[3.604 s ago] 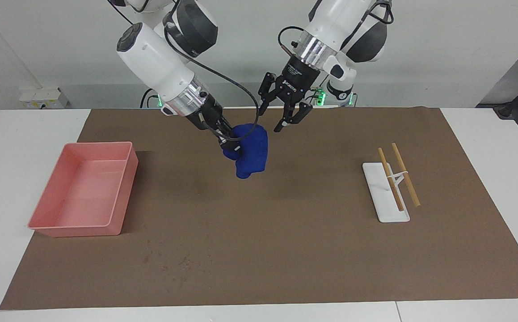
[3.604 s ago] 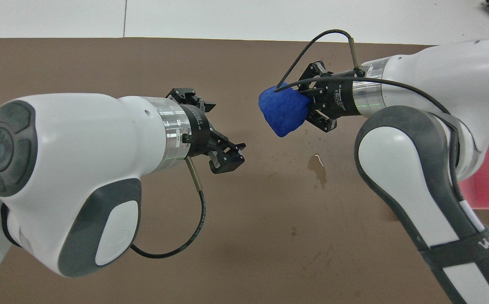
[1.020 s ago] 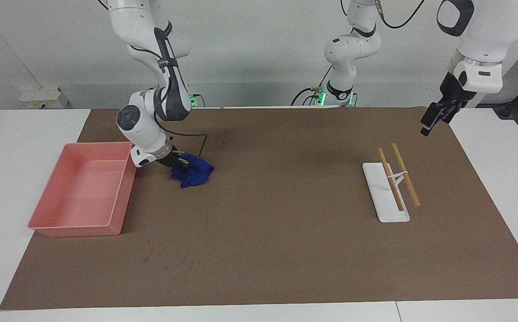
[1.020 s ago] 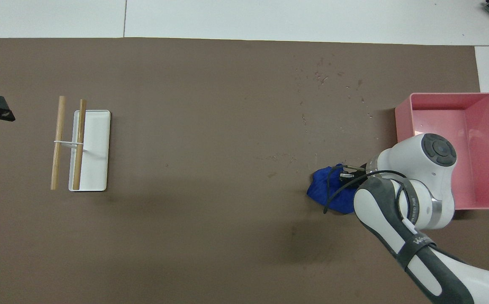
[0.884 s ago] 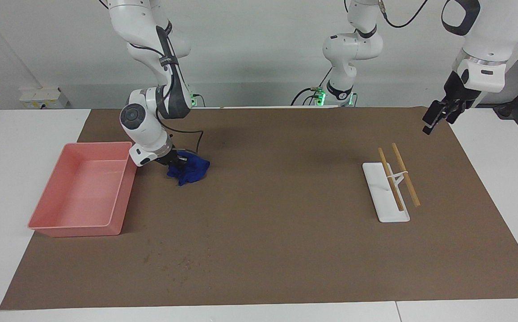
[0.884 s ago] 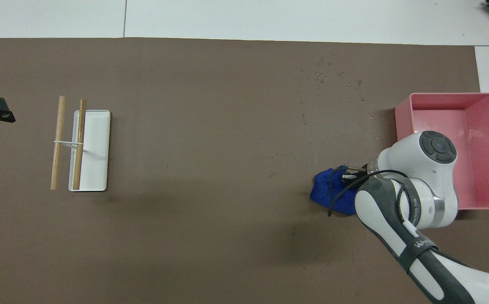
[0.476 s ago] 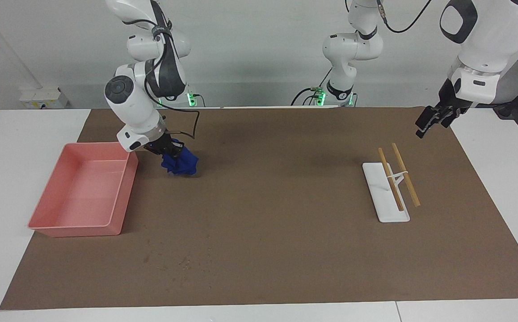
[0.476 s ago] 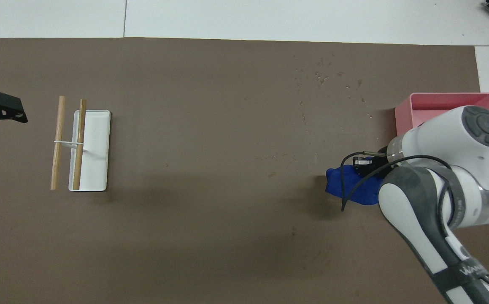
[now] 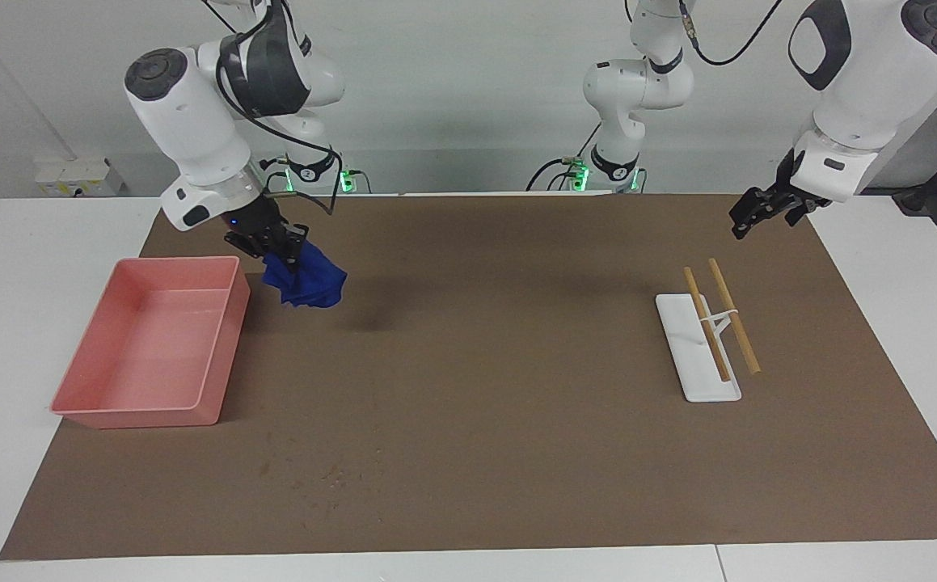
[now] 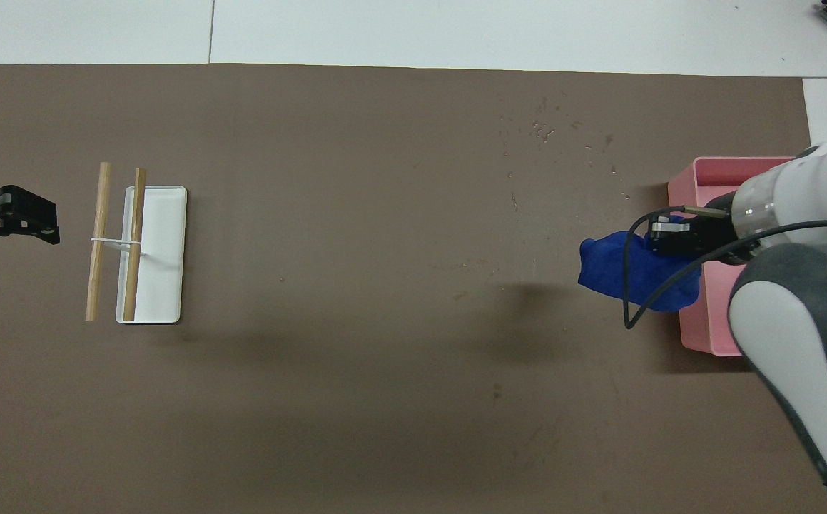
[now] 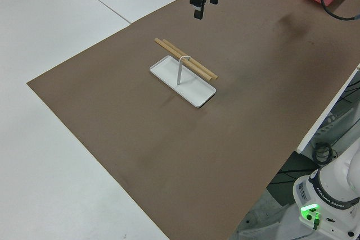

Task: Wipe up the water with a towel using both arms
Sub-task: 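Carry the blue cloth into the pink box with the right gripper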

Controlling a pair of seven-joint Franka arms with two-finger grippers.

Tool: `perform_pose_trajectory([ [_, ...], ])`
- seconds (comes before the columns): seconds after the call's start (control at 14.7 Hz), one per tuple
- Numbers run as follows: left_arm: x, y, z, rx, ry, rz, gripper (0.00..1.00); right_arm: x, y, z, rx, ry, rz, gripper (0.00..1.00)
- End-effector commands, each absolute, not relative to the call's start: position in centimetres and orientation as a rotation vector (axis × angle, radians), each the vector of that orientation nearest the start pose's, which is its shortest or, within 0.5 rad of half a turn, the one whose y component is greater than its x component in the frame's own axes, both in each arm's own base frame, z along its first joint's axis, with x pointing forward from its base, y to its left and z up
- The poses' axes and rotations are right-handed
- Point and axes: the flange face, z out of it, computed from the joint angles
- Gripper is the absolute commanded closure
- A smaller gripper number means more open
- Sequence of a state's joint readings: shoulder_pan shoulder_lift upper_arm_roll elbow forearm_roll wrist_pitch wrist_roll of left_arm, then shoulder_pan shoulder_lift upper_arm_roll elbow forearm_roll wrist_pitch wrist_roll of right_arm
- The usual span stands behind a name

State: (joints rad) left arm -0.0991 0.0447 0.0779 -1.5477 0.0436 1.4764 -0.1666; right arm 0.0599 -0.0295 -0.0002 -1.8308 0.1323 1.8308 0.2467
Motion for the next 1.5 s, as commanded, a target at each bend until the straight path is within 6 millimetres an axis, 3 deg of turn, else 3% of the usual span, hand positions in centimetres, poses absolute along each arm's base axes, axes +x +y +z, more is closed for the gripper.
perform_pose_trajectory([
  [0.0,54.2,-0.4,60.8,-3.055,-0.189,0.210,0.00,56.2,-0.8,55.1,-3.012,0.369,-0.036,1.00],
  [0.34,53.3,0.4,61.6,-3.060,-0.224,0.188,0.00,55.5,-11.1,53.3,-3.143,0.244,-0.071,1.00],
  [0.54,52.8,0.7,61.5,-3.061,-0.242,0.184,0.00,56.7,-14.3,48.8,-3.209,0.173,-0.028,1.00],
  [0.68,52.8,1.3,61.6,-3.065,-0.254,0.176,0.00,57.3,-15.4,45.2,-3.201,0.182,0.026,1.00],
  [0.88,52.8,1.0,61.6,-3.068,-0.252,0.173,0.00,55.8,-15.7,41.1,-3.189,0.192,0.089,1.00],
  [1.02,52.8,1.0,61.7,-3.070,-0.256,0.164,0.00,54.3,-16.4,39.3,-3.179,0.203,0.150,1.00],
  [1.22,52.8,1.3,61.7,-3.072,-0.256,0.163,0.00,52.8,-16.7,38.3,-3.172,0.184,0.185,1.00],
  [1.29,52.9,1.3,61.9,-3.073,-0.249,0.158,0.00,52.7,-17.0,38.3,-3.170,0.192,0.190,0.69],
  [1.36,53.0,1.1,62.0,-3.074,-0.240,0.151,0.00,52.7,-17.0,38.4,-3.171,0.197,0.187,0.17],
  [1.43,53.2,0.8,62.2,-3.092,-0.237,0.127,0.00,52.8,-17.0,38.7,-3.170,0.203,0.192,0.00],
])
